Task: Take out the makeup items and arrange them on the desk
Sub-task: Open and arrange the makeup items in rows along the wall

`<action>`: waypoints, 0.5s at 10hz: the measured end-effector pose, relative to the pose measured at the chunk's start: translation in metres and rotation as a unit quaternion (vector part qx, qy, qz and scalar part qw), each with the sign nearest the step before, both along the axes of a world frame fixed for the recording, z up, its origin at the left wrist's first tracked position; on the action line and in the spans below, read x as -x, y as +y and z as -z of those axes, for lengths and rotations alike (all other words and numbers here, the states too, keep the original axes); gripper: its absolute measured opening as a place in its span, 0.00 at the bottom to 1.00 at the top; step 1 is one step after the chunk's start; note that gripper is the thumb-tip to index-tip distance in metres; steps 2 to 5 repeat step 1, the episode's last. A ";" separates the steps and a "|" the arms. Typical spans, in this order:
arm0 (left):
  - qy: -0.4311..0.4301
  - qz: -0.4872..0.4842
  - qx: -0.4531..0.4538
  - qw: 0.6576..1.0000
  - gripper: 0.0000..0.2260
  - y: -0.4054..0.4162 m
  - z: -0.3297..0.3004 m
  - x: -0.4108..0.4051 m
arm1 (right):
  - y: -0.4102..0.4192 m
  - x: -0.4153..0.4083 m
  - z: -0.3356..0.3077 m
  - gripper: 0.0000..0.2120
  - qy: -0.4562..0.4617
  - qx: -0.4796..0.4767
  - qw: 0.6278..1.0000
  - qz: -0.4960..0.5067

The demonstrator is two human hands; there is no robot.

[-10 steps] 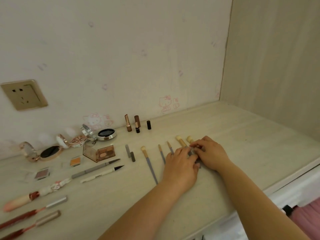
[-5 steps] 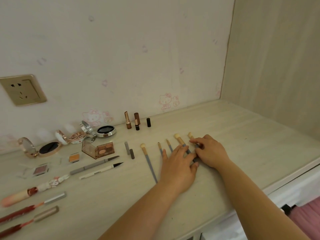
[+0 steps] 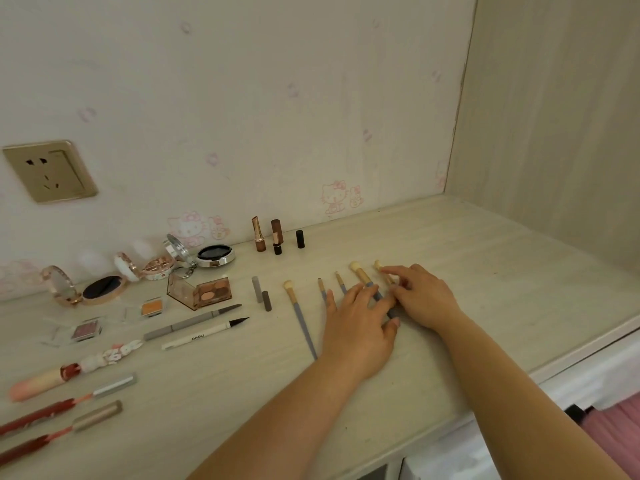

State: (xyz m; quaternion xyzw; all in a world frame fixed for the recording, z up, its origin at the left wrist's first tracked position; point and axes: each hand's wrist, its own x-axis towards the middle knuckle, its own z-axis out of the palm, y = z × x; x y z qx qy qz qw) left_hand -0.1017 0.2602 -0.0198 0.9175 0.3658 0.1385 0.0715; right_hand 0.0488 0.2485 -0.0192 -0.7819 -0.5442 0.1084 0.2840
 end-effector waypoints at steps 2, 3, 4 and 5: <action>-0.056 0.016 -0.077 0.995 0.21 -0.002 0.000 0.003 | 0.000 -0.003 -0.001 0.17 0.115 -0.079 0.990 0.013; -0.056 0.016 -0.077 0.995 0.21 -0.002 0.000 0.003 | 0.000 -0.003 -0.001 0.17 0.115 -0.079 0.990 0.013; -0.056 0.016 -0.077 0.995 0.21 -0.002 0.000 0.003 | 0.000 -0.003 -0.001 0.17 0.115 -0.079 0.990 0.013; -0.056 0.016 -0.077 0.995 0.21 -0.002 0.000 0.003 | 0.000 -0.003 -0.001 0.17 0.115 -0.079 0.990 0.013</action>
